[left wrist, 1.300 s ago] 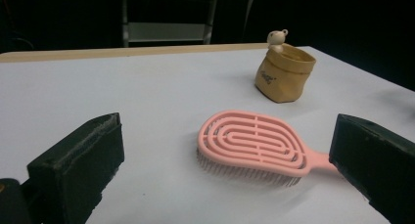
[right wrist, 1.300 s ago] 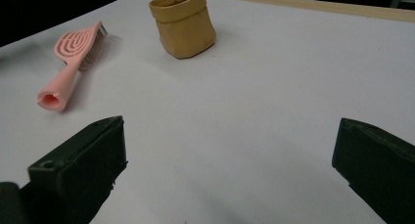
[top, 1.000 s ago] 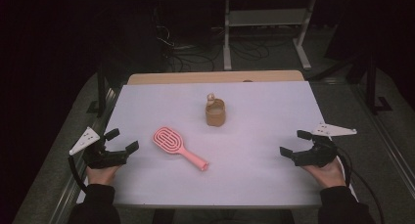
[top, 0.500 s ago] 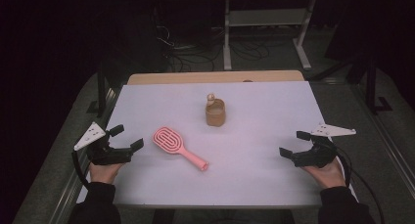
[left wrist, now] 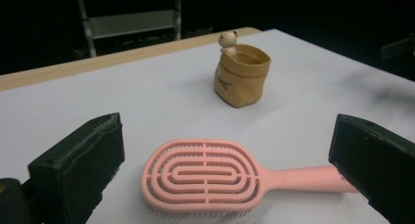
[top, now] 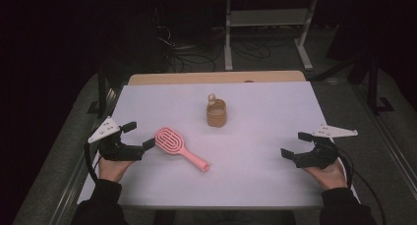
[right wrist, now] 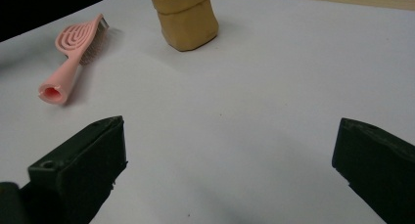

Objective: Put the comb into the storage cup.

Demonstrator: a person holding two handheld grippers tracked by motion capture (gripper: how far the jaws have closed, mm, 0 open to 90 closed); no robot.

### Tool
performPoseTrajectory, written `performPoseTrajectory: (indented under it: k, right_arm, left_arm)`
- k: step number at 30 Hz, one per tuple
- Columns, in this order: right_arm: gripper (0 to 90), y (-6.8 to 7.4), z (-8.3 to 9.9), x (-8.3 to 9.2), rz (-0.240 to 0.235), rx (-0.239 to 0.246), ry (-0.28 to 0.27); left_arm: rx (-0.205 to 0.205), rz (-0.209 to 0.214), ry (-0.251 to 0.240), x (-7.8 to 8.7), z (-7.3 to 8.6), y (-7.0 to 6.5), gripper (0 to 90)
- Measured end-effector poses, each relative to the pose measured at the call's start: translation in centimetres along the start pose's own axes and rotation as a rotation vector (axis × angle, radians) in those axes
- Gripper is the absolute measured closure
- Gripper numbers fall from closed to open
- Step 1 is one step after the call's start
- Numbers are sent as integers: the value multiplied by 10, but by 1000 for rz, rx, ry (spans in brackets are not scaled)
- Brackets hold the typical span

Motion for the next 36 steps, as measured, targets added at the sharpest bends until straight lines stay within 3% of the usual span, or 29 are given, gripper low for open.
performPoseTrajectory:
  k: [19,36]
  right_arm:
    - [0,0,0,2,4,1,-5]
    - [0,1,2,2,-1,4,11]
  left_arm:
    - [-106,87,101,-37,-16,-30,0]
    - [-144,149,157,-55,-12,-51,0]
Point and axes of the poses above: each handheld gripper's, and its own axes: x roughly backward along the jaws, z roughly out of its underside, y roughly to its left, the point moved 6 cm from there along -x, roughly forward along the jaws, and after that the axes turned 14 degrees about -z, right-handed, at the moved point
